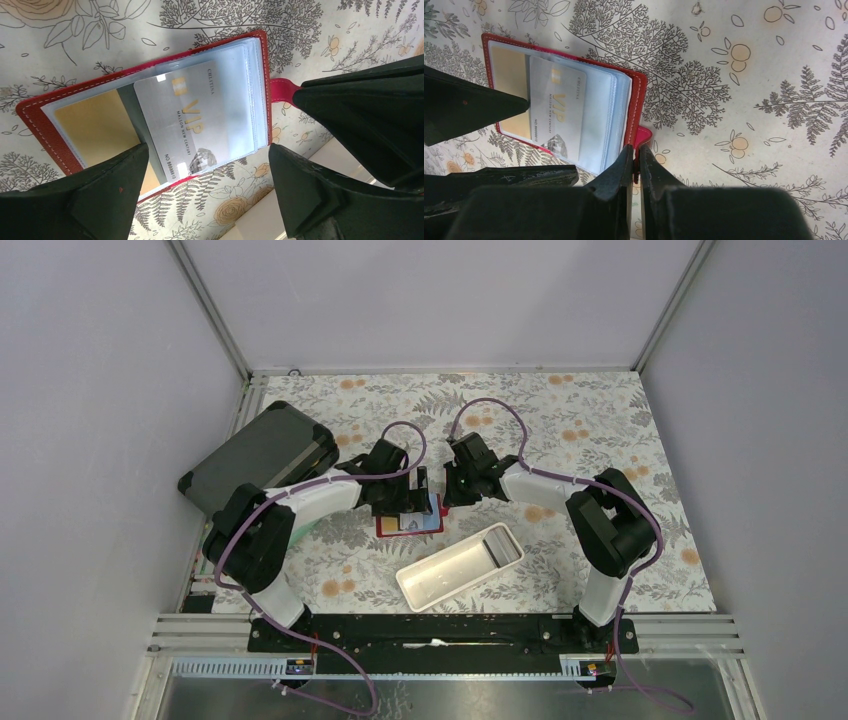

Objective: Put the credit cards into the card holder
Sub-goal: Insert the credit card into the card holder.

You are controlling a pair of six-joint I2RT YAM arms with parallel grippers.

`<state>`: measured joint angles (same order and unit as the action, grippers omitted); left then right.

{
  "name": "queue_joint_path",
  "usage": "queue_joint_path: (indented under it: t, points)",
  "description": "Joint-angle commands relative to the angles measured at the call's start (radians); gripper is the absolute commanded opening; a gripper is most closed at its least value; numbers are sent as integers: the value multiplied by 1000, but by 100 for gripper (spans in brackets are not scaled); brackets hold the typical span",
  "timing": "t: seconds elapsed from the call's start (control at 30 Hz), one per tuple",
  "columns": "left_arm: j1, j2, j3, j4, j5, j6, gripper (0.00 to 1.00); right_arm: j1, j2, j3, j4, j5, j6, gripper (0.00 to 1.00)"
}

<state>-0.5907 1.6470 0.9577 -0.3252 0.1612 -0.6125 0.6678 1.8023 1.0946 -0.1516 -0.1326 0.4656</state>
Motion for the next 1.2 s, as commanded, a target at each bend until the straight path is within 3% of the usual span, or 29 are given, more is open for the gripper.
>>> queue_joint_path:
  t: [0.0, 0.17, 0.43, 0.87, 1.17]
  points:
    - [-4, -36, 39, -23, -45, 33, 96, 12, -20, 0, -20, 34, 9, 0]
    - [-4, -47, 34, -23, -43, 31, 95, 11, -27, -10, -20, 42, 11, 0]
    - [-4, -34, 25, 8, 17, 23, 82, 10, -30, -9, -20, 42, 14, 0]
    - [-4, -9, 32, -40, -55, 8, 87, 10, -37, -18, -19, 45, 15, 0]
    - [-4, 15, 23, 14, 29, -6, 85, 12, -37, -18, -19, 44, 14, 0]
